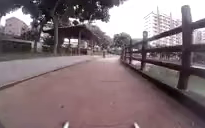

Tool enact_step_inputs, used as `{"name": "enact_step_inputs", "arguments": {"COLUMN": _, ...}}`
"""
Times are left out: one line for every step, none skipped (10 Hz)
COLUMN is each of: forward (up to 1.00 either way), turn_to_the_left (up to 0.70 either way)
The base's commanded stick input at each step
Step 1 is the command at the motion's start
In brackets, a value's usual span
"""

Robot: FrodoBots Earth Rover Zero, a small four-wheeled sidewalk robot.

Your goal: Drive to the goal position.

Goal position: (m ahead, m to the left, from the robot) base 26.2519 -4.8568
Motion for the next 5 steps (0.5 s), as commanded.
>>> {"name": "enact_step_inputs", "arguments": {"forward": 0.7, "turn_to_the_left": 0.0}}
{"name": "enact_step_inputs", "arguments": {"forward": 0.7, "turn_to_the_left": 0.0}}
{"name": "enact_step_inputs", "arguments": {"forward": 0.7, "turn_to_the_left": 0.0}}
{"name": "enact_step_inputs", "arguments": {"forward": 0.7, "turn_to_the_left": 0.0}}
{"name": "enact_step_inputs", "arguments": {"forward": 0.7, "turn_to_the_left": 0.0}}
